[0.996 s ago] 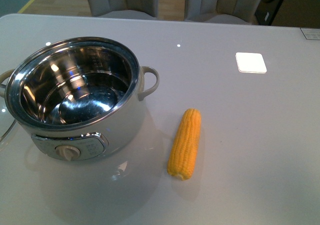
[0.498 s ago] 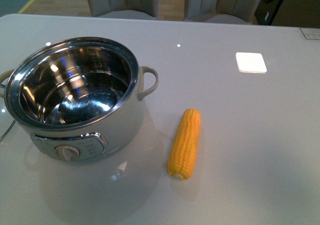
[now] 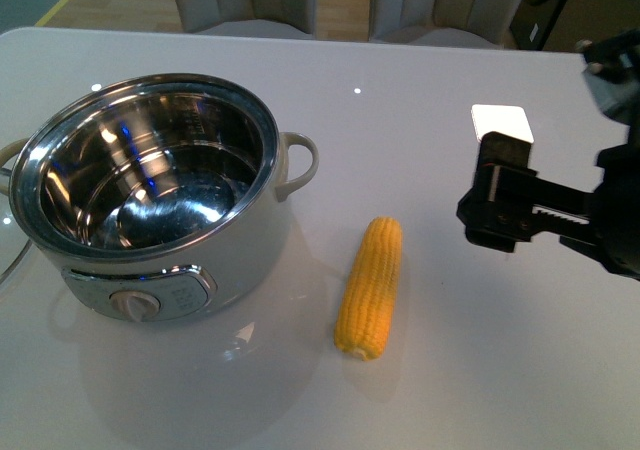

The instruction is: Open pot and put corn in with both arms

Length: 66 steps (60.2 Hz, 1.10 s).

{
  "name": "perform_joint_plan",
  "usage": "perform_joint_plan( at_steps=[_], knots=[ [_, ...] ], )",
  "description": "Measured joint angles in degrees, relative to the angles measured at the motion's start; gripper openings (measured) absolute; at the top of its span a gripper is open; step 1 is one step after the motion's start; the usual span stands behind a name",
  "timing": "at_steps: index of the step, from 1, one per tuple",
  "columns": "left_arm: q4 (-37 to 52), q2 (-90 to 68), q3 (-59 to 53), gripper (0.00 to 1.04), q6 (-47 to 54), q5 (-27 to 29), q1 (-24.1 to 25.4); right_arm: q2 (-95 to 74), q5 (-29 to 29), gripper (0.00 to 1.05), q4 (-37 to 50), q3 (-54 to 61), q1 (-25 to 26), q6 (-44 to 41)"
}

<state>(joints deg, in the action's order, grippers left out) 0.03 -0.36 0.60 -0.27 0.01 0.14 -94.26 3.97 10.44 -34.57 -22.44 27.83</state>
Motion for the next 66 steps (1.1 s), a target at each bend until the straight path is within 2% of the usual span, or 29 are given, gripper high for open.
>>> perform_joint_plan(
  at_steps=[37, 66],
  knots=[
    [0.0, 0.0, 0.0, 0.98, 0.0, 0.0, 0.0, -21.53, 5.68, 0.96, -4.63, -17.53, -7.43, 0.07],
    [0.0, 0.0, 0.0, 0.98, 0.0, 0.0, 0.0, -28.41, 8.83, 0.96, -8.39, -23.17, -11.56, 1.36]
  ],
)
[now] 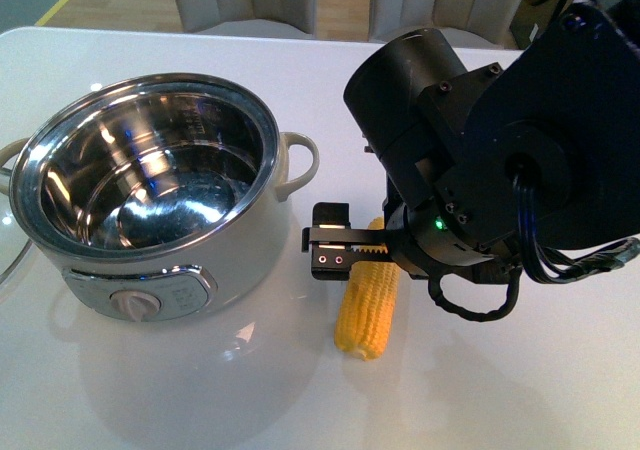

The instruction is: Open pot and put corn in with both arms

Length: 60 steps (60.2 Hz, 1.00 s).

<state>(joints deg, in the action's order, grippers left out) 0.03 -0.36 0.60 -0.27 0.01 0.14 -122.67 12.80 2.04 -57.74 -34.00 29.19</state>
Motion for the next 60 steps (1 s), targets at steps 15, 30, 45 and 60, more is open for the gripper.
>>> perform_joint_plan(
  at_steps=[15, 30, 45, 60],
  knots=[
    [0.0, 0.0, 0.0, 0.98, 0.0, 0.0, 0.0, -2.05, 0.96, 0.96, -1.6, -1.92, -1.22, 1.2],
    [0.0, 0.0, 0.0, 0.98, 0.0, 0.0, 0.0, -4.72, 0.9, 0.96, -3.06, -4.31, -1.62, 3.02],
    [0.0, 0.0, 0.0, 0.98, 0.0, 0.0, 0.0, -7.82, 0.9, 0.96, -3.76, -5.64, -1.57, 3.39],
    [0.0, 0.0, 0.0, 0.98, 0.0, 0.0, 0.0, -8.9, 0.35, 0.9, -3.82, -5.84, -1.33, 4.37]
  ],
)
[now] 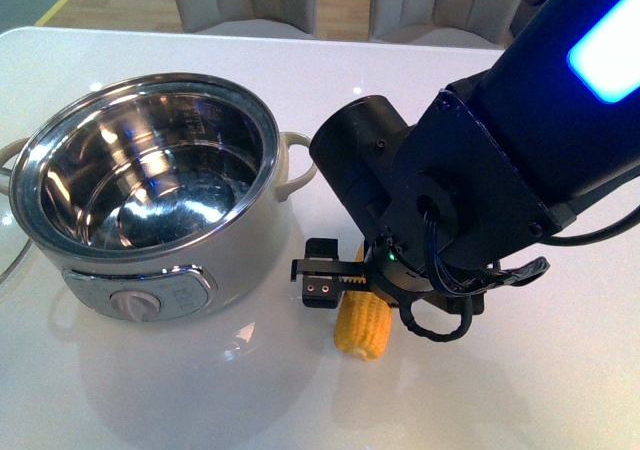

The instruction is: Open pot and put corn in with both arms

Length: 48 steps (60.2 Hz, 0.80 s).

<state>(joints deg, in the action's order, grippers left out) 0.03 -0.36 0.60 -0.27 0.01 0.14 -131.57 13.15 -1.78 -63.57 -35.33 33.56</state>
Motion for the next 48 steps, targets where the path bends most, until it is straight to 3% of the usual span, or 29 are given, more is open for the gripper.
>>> perform_joint_plan(
  at_steps=[13, 24, 38, 48],
  knots=[
    [0.0, 0.0, 0.0, 0.98, 0.0, 0.0, 0.0, -0.02, -0.5, 0.57, 0.44, 0.61, 0.04, 0.31],
    [0.0, 0.0, 0.0, 0.98, 0.0, 0.0, 0.0, 1.31, -0.52, 0.36, 1.46, 2.71, 0.2, 0.74],
    [0.0, 0.0, 0.0, 0.98, 0.0, 0.0, 0.0, 7.58, -1.09, 0.23, 2.05, 5.29, 1.16, 0.92],
    [0.0, 0.0, 0.0, 0.98, 0.0, 0.0, 0.0, 13.94, -3.8, 0.2, 2.08, 3.91, 1.27, 2.51]
  ],
)
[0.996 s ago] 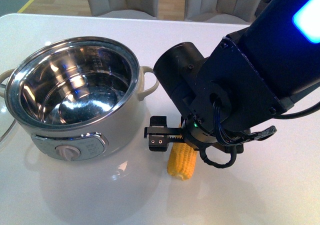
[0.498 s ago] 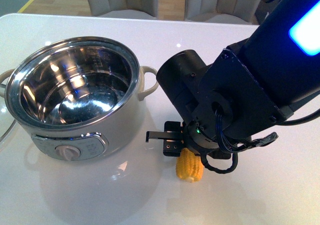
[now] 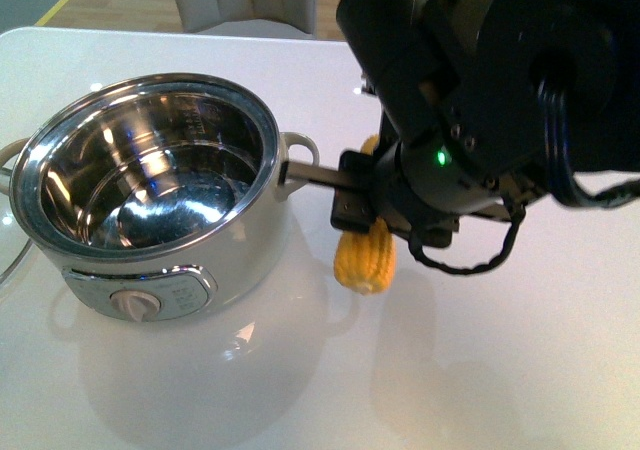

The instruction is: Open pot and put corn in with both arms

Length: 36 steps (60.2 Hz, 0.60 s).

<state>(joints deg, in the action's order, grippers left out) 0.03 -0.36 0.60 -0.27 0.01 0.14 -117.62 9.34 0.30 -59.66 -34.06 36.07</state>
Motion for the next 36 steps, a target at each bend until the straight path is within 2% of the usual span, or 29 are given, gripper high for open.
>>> perform_joint_plan(
  at_steps=[15, 36],
  knots=[
    [0.0, 0.0, 0.0, 0.98, 0.0, 0.0, 0.0, 1.97, -3.37, 0.18, 1.22, -7.32, -0.87, 4.79],
    [0.0, 0.0, 0.0, 0.98, 0.0, 0.0, 0.0, 1.36, -4.48, 0.15, 0.74, -16.39, -3.76, 7.69]
  ],
)
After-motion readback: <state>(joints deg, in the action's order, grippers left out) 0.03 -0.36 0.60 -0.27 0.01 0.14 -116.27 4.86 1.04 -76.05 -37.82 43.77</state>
